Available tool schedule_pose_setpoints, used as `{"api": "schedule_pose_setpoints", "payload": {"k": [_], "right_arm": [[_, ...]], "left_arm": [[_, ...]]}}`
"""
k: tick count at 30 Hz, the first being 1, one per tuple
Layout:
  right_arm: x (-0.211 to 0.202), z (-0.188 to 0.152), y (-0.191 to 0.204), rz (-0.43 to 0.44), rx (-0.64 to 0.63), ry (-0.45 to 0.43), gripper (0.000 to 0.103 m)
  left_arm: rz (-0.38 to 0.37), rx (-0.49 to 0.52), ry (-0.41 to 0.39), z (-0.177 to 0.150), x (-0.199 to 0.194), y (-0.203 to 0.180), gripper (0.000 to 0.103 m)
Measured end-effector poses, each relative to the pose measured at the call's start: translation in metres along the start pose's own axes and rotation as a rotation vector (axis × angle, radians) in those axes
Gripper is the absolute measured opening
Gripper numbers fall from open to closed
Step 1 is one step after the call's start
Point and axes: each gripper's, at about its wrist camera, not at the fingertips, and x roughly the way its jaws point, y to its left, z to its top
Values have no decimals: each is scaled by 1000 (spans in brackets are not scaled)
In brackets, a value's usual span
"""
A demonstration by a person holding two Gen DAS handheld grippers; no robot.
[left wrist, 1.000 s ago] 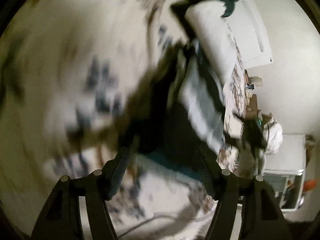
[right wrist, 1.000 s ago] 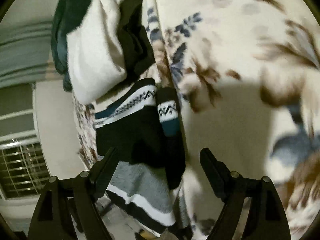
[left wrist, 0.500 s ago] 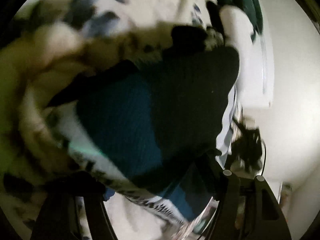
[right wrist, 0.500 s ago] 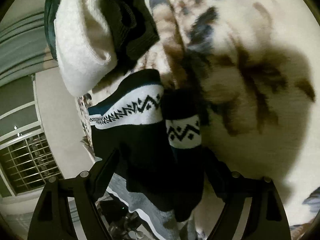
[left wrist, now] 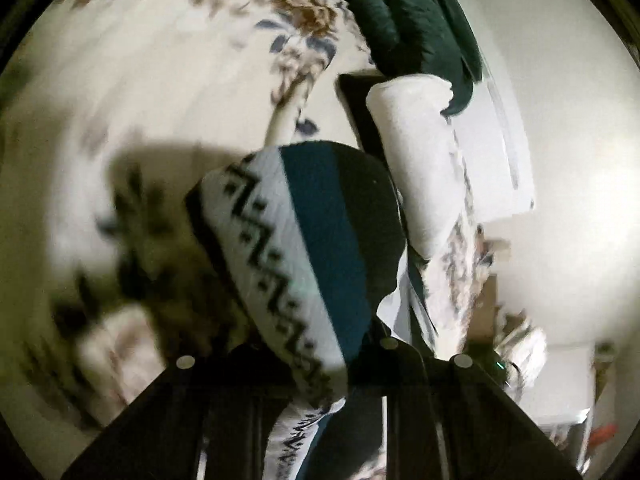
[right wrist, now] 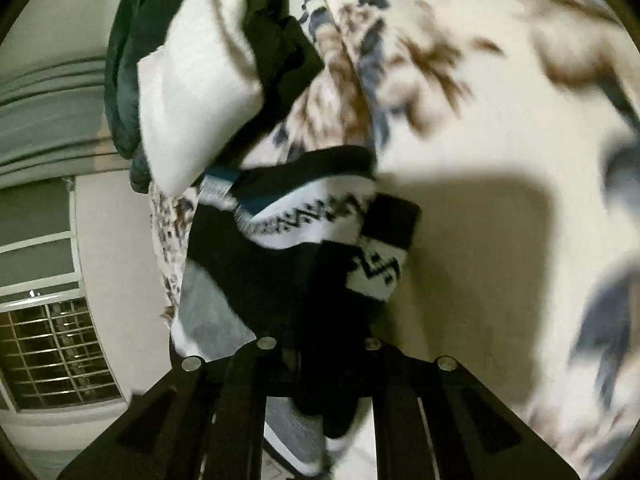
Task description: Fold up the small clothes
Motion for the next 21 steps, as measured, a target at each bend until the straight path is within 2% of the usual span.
{"api": "schedule_pose_setpoints", "payload": {"k": [4, 7, 8, 10, 11, 13, 16, 18, 19, 21], "right_arm": [[-18, -71, -9, 9, 44, 5, 10], [-18, -139, -14, 7, 122, 12, 10], [-19, -159, -18, 0, 143, 13, 10], [-8, -183, -22, -15, 162, 18, 10], [-3, -191, -24, -30, 173, 13, 11], [3, -193, -23, -105, 137, -8, 13], [1, -184, -25, -143, 143, 26, 26], [-10, -183, -23, -175, 117, 67, 51], [-19, -184, -23, -194, 107, 77, 56], [-40, -193, -15, -225, 71, 104, 65]], "left_arm": [[26, 153, 136, 34, 9, 2, 17], [63, 260, 229, 38, 22, 3, 18], [89, 286, 269, 37, 27, 7, 22], [109, 291, 318, 37, 36, 15, 25], [118, 289, 321, 37, 39, 19, 30], [110, 271, 307, 36, 37, 21, 31], [117, 238, 280, 32, 24, 17, 31], [127, 229, 223, 28, 6, 12, 32], [135, 231, 198, 26, -2, 8, 33], [171, 249, 144, 21, -23, 1, 42]]}}
